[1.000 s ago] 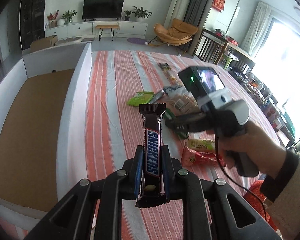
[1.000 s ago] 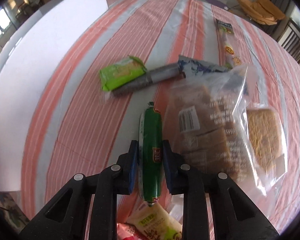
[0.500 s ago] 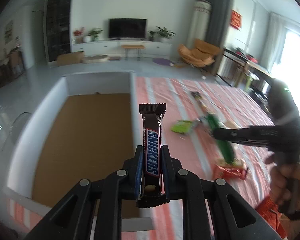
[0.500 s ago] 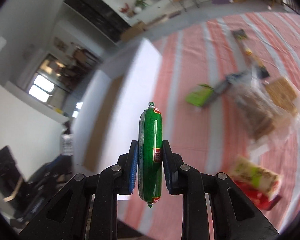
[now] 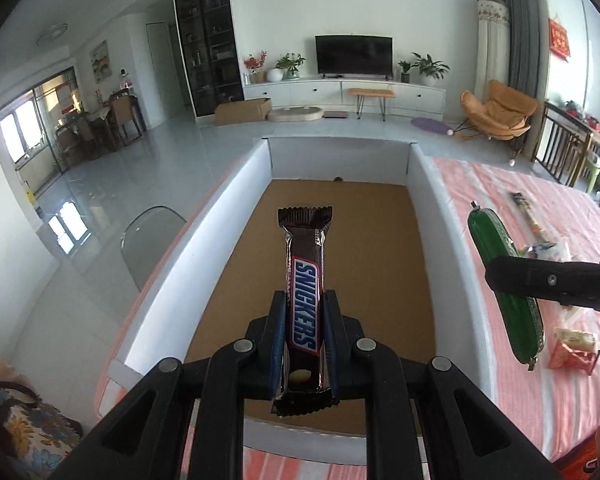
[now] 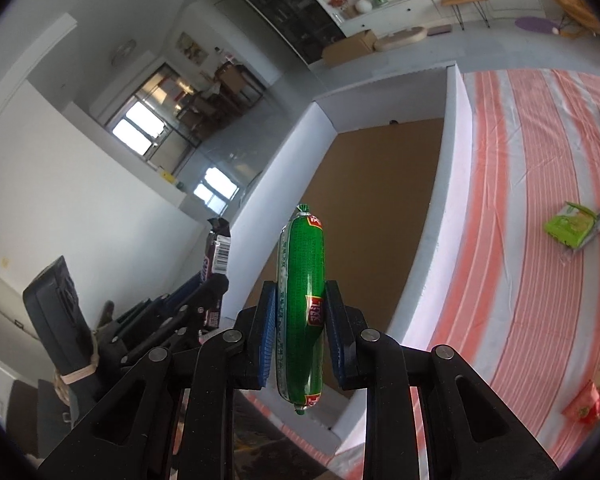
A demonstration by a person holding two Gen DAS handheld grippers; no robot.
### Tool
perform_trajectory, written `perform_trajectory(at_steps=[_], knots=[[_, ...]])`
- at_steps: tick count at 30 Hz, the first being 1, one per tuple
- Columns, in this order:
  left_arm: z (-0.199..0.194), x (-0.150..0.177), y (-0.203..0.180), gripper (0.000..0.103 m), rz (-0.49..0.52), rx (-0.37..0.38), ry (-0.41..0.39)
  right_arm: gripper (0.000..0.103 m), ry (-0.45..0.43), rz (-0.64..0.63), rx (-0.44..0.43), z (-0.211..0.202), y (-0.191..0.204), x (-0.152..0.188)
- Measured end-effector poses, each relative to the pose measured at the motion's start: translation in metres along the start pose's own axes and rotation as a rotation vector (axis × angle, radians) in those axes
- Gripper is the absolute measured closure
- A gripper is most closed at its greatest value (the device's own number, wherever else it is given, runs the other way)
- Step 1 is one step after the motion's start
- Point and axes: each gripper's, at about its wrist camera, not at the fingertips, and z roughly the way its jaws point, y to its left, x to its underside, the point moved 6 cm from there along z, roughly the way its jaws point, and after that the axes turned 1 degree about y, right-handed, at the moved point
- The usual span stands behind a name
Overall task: Organize snacks
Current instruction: 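Carry the Snickers bar and green sausage into the cardboard box and release both, then withdraw both tools from the box back over the snacks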
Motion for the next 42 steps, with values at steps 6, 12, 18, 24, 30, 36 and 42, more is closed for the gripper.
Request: perform_trajectory(at_steps=[6,12,18,24,30,36,42], knots=[[0.004,0.000,-0.004,0.076,-0.007,-0.053,0.005,0.046,-0.065,0.017,0.031,-0.007,-0.010,-0.005],[-0.011,-0.006,-0.024,0.007,0.010,-0.112,-0.096,0.039,-0.145,0.037,0.096,-0.054,-0.032,-0.003],[-0.012,-0.014,-0.056,0.007,0.062,-0.067,-0.099,0.039,-0.204,0.114,0.185,-0.106,-0.080,0.012],[-0.017,-0.018,-0.089,0.007,0.113,-0.030,-0.105,0.039,-0.266,0.209,0.272,-0.163,-0.127,0.038],[-0.012,-0.017,-0.122,0.007,0.163,0.043,-0.106,0.037,-0.259,0.172,0.452,-0.230,-0.151,0.059],[0.008,-0.001,-0.155,0.007,0.227,0.128,-0.061,0.037,0.085,-0.227,1.349,-0.354,-0.157,0.079],[0.008,0.001,-0.177,0.007,0.274,0.029,-0.147,0.029,0.251,-0.249,1.549,-0.406,-0.139,0.093]])
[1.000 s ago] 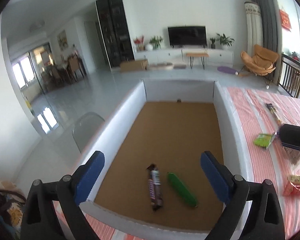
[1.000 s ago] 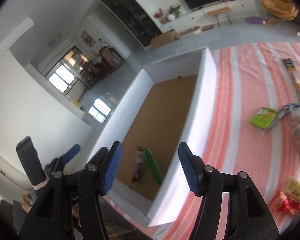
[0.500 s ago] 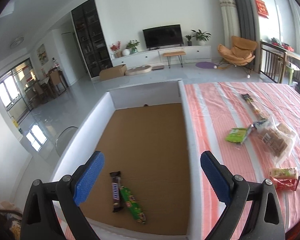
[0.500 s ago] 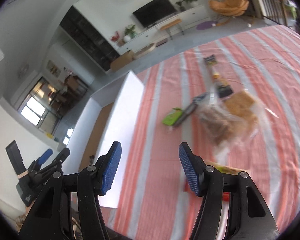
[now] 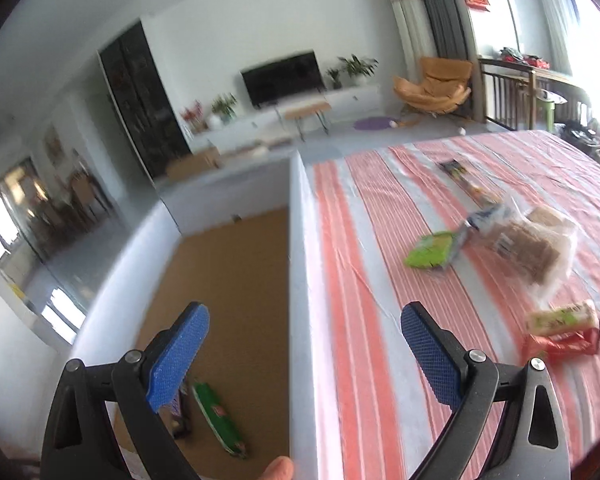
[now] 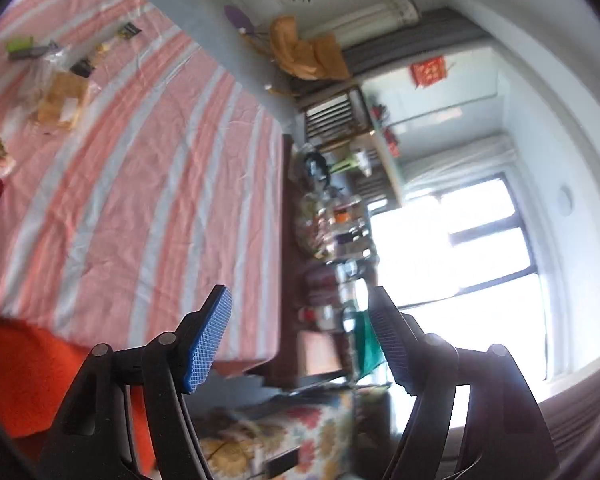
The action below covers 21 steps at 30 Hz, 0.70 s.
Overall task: Organize snacks
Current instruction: 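Withdraw both tools from the box back over the snacks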
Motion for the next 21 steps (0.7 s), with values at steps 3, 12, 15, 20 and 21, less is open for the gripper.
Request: perform_trajectory(at_steps=[3,12,15,20,21], knots=[[0.006,-0.001,-0.001,0.007,-0.031,0.027,0.020,0.027,-0.124,0.190,-0.516,-0.003,0.060,-0.005],[0.014,0.014,-0.009,0.007,0.045,-0.013,0.056,0.027,-0.172,0.504,-0.863,0.063,0.211,0.003],[0.010,0.020,-0.018,0.007,0.092,-0.041,0.050,0.027,-0.171,0.492,-0.828,0.074,0.215,0.005],[0.006,0.019,-0.030,0.007,0.121,-0.046,0.050,0.027,-0.186,0.543,-0.801,0.082,0.214,0.008],[0.004,0.016,-0.032,0.007,0.116,-0.038,0.053,0.027,-0.183,0.550,-0.800,0.084,0.214,0.010]])
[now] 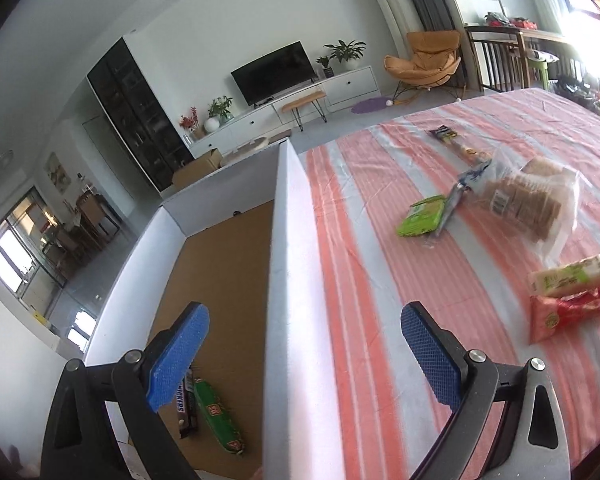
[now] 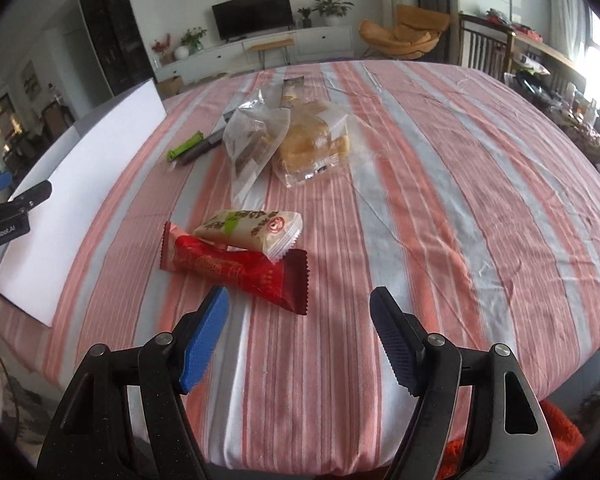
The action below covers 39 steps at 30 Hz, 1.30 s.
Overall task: Organize snacks
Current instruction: 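Withdraw both tools from the box back over the snacks, then grasp the red wrapped pastry with the left tool while the right tool grasps the white-green packet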
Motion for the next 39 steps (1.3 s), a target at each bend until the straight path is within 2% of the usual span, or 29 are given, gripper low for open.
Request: perform_trajectory(at_steps=[3,6,8,10,13,17,20,23,25,30,34,39], knots=[[-0.007,-0.007,-0.001,0.007,-0.020,-0.004,-0.009,0.027,-0.002,0.019,-0.003,-0.002,-0.004,0.001],[-0.027,-0.015,-0.001,0.007,-0.023,-0.054,-0.074,0.027,0.002,0.042,-0.009,0.000,-0.008,0.002],[-0.041,-0.021,-0.004,0.007,-0.029,-0.041,-0.124,0.027,0.003,0.061,-0.010,-0.001,-0.011,0.003],[-0.053,-0.026,-0.011,0.006,-0.026,0.013,-0.145,0.027,0.004,0.070,-0.007,0.000,-0.013,0.004],[-0.058,-0.026,-0.031,0.003,-0.026,0.159,-0.103,0.027,0.017,0.080,0.005,0.003,-0.015,0.005],[-0.051,-0.012,-0.057,0.003,-0.051,0.334,0.004,0.027,0.008,0.101,0.023,0.001,-0.020,0.006],[-0.048,0.000,-0.072,0.003,-0.062,0.419,0.063,0.027,0.005,0.125,0.026,0.000,-0.025,0.006],[-0.052,0.007,-0.080,0.003,-0.053,0.457,0.080,0.027,0.057,0.178,0.008,0.011,-0.034,0.004],[-0.054,0.009,-0.080,0.003,-0.042,0.451,0.080,0.027,0.087,0.232,0.028,0.020,-0.045,-0.002],[-0.058,0.008,-0.067,0.003,-0.070,0.445,0.072,0.027,0.074,0.282,0.076,0.033,-0.065,-0.010],[-0.050,0.011,-0.060,0.003,-0.085,0.432,0.089,0.027,0.086,0.224,0.062,0.039,-0.054,-0.009],[-0.041,0.019,-0.069,0.003,-0.118,0.493,0.150,0.026,0.111,0.159,0.089,0.043,-0.042,-0.005]])
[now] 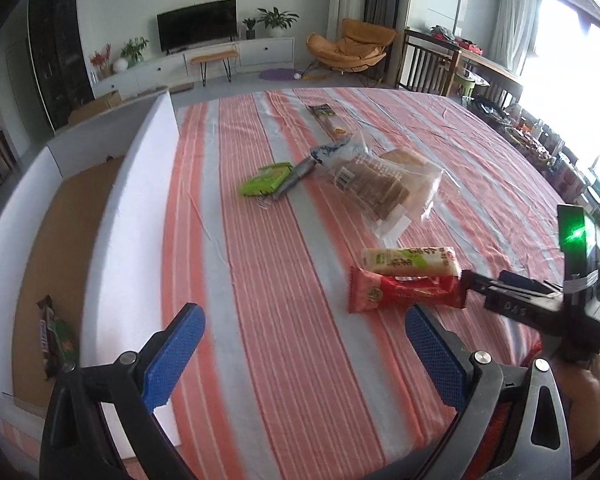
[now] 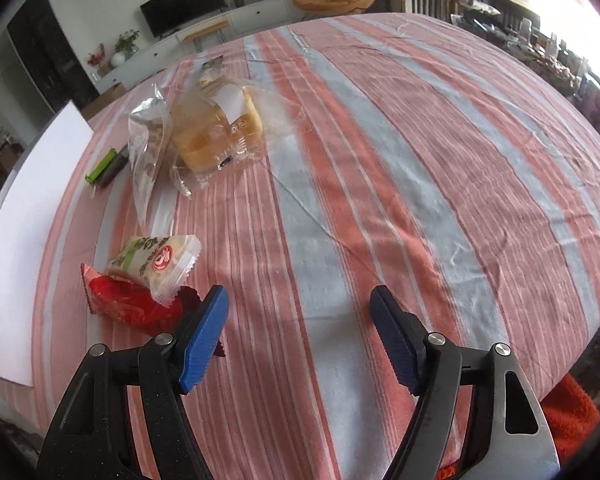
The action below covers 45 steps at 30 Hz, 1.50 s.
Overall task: Organize snacks
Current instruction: 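Grasp the red wrapped pastry with the left tool while the right tool grasps the white-green packet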
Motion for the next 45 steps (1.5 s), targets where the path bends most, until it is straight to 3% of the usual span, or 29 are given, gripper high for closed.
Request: perform_trajectory(at_steps=[2,4,7,11,16,18,20,24,27,32,45], knots=[[0.002,0.001,-0.004,0.003,0.006,0.003,0.002,0.026,0.016,-0.067,-0.059,0.000,0.017,0.006],[0.005,0.002,-0.008,0.003,0.015,-0.002,0.009,0.027,0.019,-0.143,-0.201,-0.005,0.044,0.013],[0.011,0.006,-0.010,0.003,0.008,0.014,0.033,0.027,-0.038,-0.143,-0.229,-0.017,0.048,0.013],[0.033,0.018,-0.013,0.003,-0.047,0.072,0.110,0.027,-0.066,0.018,-0.282,-0.022,0.015,0.010],[0.081,0.018,-0.024,0.003,-0.234,0.172,0.208,0.027,-0.086,0.188,-0.320,-0.025,-0.018,0.010],[0.097,0.015,-0.028,0.003,-0.271,0.161,0.218,0.027,-0.099,0.204,-0.325,-0.029,-0.022,0.009],[0.108,0.015,-0.031,0.004,-0.251,0.095,0.220,0.027,-0.107,0.204,-0.320,-0.030,-0.023,0.005],[0.108,0.024,-0.038,0.004,-0.071,-0.015,0.210,0.027,-0.112,0.198,-0.316,-0.032,-0.022,0.005],[0.107,0.033,-0.029,0.003,-0.010,-0.080,0.209,0.027,-0.102,0.208,-0.319,-0.029,-0.026,0.006],[0.105,0.036,-0.012,0.000,-0.036,-0.091,0.181,0.027,-0.089,0.214,-0.312,-0.026,-0.028,0.006],[0.102,0.037,-0.012,0.000,0.006,-0.073,0.084,0.027,-0.072,0.293,-0.328,-0.019,-0.045,0.007]])
